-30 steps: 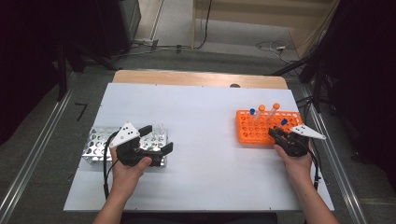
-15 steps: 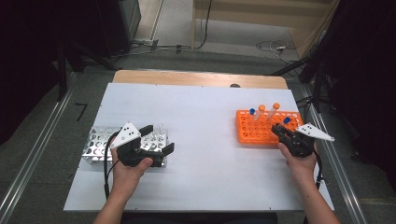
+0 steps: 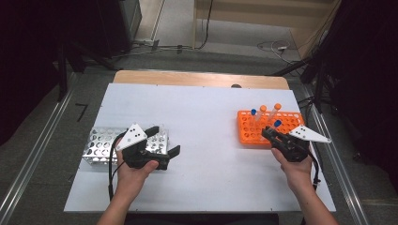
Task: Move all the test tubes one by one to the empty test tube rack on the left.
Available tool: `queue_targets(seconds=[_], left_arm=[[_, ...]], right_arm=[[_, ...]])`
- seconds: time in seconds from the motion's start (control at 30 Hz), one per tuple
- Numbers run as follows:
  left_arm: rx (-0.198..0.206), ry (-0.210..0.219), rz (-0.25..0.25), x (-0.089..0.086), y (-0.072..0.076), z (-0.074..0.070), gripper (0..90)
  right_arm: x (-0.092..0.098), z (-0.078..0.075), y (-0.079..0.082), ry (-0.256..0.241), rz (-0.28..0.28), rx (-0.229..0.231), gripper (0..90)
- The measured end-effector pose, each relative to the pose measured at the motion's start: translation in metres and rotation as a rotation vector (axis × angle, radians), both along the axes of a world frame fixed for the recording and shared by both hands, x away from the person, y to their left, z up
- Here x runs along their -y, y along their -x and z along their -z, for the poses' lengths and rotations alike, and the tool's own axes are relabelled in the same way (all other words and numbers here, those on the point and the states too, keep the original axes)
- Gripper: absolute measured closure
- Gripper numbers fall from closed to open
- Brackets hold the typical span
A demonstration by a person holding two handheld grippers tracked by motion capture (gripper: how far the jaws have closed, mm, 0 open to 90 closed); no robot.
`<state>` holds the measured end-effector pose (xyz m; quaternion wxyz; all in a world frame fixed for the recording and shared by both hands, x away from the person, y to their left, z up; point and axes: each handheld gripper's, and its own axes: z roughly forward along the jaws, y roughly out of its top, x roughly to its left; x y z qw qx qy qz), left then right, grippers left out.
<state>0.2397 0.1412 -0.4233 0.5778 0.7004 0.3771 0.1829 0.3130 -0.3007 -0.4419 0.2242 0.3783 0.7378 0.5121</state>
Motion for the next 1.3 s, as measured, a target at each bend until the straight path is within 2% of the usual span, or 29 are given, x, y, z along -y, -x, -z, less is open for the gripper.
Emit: queue_targets(seconds=[0.63, 1.0, 1.17, 1.3], left_arm=[[-0.001, -0.02, 0.081, 0.031, 0.002, 0.001, 0.0], [-0.006, -0.022, 0.143, 0.05, 0.003, 0.001, 0.4], [0.006, -0.018, 0.168, 0.058, 0.005, 0.001, 4.3], [0.012, -0.012, 0.192, 0.064, 0.006, 0.001, 9.7]], right_arm=[[-0.062, -0.001, 0.032, 0.046, -0.222, -0.015, 74.8], [-0.089, 0.003, 0.044, 0.063, -0.316, -0.032, 74.9], [-0.099, 0.003, 0.049, 0.053, -0.351, -0.048, 74.9], [-0.107, 0.004, 0.055, 0.068, -0.378, -0.052, 74.9]])
